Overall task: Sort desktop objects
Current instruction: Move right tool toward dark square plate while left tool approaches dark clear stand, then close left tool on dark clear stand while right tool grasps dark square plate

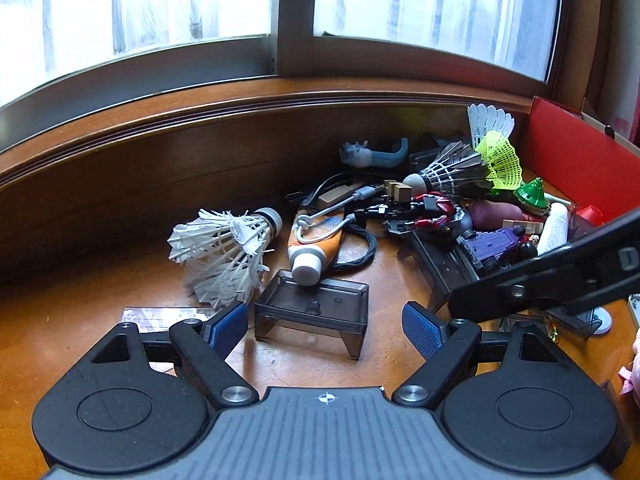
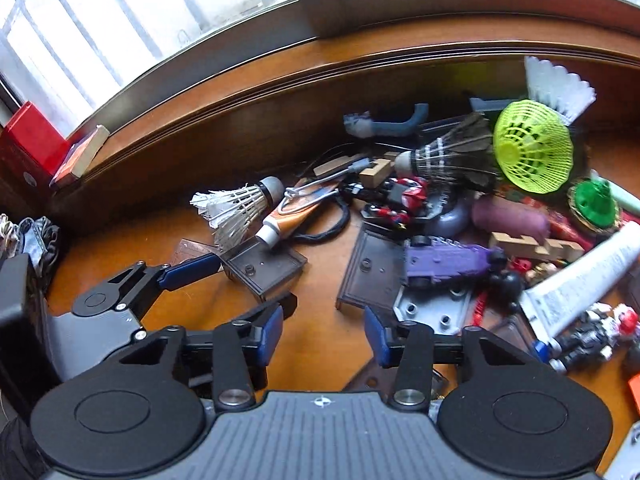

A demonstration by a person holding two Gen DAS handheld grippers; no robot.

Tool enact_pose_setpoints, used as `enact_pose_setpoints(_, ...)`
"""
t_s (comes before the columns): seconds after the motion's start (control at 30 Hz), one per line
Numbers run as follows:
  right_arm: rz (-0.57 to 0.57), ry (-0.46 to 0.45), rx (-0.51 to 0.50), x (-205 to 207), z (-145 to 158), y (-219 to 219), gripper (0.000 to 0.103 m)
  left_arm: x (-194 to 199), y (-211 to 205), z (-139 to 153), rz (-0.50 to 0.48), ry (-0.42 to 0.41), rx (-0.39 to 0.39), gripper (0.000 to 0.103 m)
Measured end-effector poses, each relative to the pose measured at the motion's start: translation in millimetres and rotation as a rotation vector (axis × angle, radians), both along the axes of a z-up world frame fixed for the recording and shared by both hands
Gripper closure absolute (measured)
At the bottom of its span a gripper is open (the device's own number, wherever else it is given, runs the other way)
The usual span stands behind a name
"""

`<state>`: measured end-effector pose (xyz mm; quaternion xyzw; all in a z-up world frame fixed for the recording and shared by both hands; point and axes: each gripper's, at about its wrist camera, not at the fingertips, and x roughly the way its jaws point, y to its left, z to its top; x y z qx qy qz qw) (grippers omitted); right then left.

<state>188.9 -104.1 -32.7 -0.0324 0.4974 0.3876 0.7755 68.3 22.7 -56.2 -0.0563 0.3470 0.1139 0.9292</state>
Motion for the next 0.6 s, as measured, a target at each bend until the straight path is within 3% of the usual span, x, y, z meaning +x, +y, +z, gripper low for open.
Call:
enact_pose_setpoints(0.33,-0.023,-0.076,-0.124,0.9,-15.3,11.8,0.062,4.7,4.7,-6.3,-0.043,0.020,-0.015,0.024)
enact_pose_setpoints(0.5,-0.080,-0.058,-0.125,8.4,-20.1,0.3,0.062,7.3,0.3,-9.7,-0.056,0.025,-0.003,0.027)
enact_pose_setpoints(0.6,-0.103,-0.047,-0.102,12.9,-22.2,-2.2,0.056,10.0,-1.5,-11.5,-0.064,0.026,0.014,0.027)
